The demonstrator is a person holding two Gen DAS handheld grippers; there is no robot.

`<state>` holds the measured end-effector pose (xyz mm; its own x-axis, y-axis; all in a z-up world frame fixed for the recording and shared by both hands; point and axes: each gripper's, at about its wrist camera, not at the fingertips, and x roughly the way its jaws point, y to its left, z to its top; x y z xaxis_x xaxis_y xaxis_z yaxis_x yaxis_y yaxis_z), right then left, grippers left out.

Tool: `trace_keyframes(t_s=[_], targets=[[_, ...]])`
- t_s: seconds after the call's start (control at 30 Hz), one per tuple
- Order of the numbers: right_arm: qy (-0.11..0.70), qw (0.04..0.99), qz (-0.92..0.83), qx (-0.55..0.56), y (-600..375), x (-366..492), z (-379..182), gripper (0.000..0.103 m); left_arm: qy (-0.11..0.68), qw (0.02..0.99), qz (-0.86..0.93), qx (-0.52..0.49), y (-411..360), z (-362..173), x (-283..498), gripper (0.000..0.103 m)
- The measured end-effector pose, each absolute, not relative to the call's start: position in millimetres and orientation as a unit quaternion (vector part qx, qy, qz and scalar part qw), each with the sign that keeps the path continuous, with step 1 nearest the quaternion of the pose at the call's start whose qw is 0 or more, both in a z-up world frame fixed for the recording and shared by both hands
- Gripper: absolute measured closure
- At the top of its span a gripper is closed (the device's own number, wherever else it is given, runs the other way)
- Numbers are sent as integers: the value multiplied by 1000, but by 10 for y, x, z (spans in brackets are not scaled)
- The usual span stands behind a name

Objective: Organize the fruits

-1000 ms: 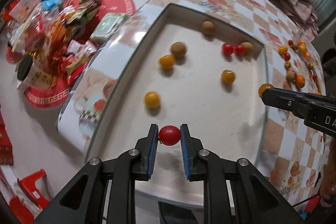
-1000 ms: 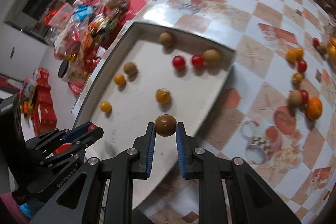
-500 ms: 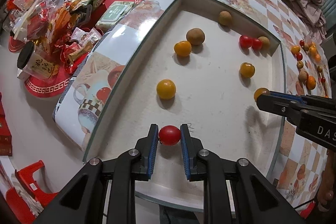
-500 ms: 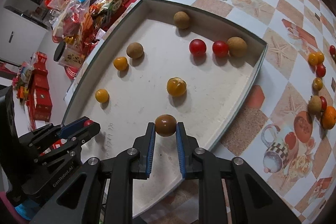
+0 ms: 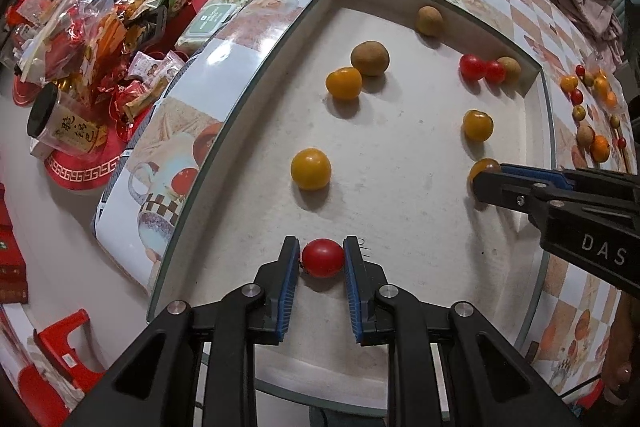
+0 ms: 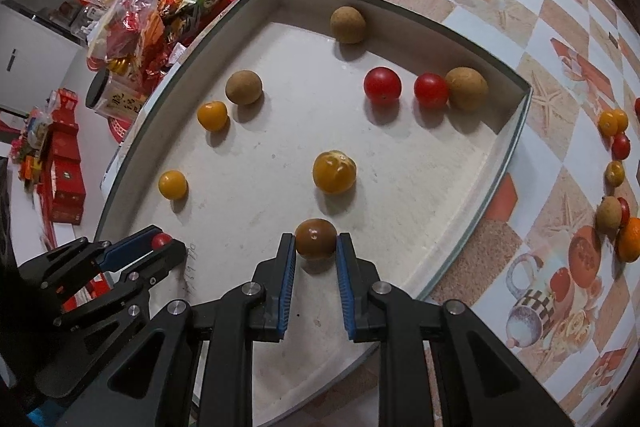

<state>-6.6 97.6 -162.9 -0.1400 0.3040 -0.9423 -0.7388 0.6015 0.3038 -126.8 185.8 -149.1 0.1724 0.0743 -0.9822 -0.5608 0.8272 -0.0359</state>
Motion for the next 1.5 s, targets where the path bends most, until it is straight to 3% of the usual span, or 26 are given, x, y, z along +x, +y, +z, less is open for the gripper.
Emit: trace_keyframes(t_s=[0.13, 0.17, 0.27, 0.37, 0.47, 0.53, 0.6, 0.73, 0.8, 0.87, 0.97, 1.5], targets=[[635, 629, 413, -177, 1000, -74, -1652, 79, 612, 739, 212, -183, 1818, -1488, -1256, 79], [637, 627, 412, -179, 1008, -81, -1665, 78, 614, 739, 212, -179, 1807, -1485, -1255, 74], [631, 629, 415, -185, 1025, -115, -1649, 74, 607, 745, 218, -169, 1800, -1445, -1275, 38], [631, 626, 419, -186, 1031, -125, -1631, 59, 603, 749, 218, -167, 1809, -1408, -1283, 37], [625, 631, 421, -182, 1018, -126, -1558, 51, 608, 747, 215, -164, 1815, -1415, -1275, 37], [622, 635, 421, -181, 1011, -125, -1501, 40, 610, 745, 216, -163, 1818, -1411, -1276, 36], [616, 643, 417, -182, 993, -117, -1415, 22, 611, 743, 218, -163, 1820, -1398, -1273, 36], [608, 655, 410, -183, 945, -104, -1262, 20, 613, 742, 215, -164, 1811, -1373, -1249, 35], [607, 659, 401, -191, 916, -99, -1226, 16, 610, 745, 213, -164, 1808, -1348, -1235, 4], [603, 666, 391, -200, 879, -96, -1195, 14, 601, 754, 214, -158, 1790, -1292, -1228, 3], [605, 671, 379, -202, 825, -81, -1175, 0, 606, 751, 210, -155, 1775, -1296, -1194, 3], [616, 686, 340, -186, 670, 67, -1190, 0, 622, 745, 214, -114, 1684, -1296, -1094, 3]])
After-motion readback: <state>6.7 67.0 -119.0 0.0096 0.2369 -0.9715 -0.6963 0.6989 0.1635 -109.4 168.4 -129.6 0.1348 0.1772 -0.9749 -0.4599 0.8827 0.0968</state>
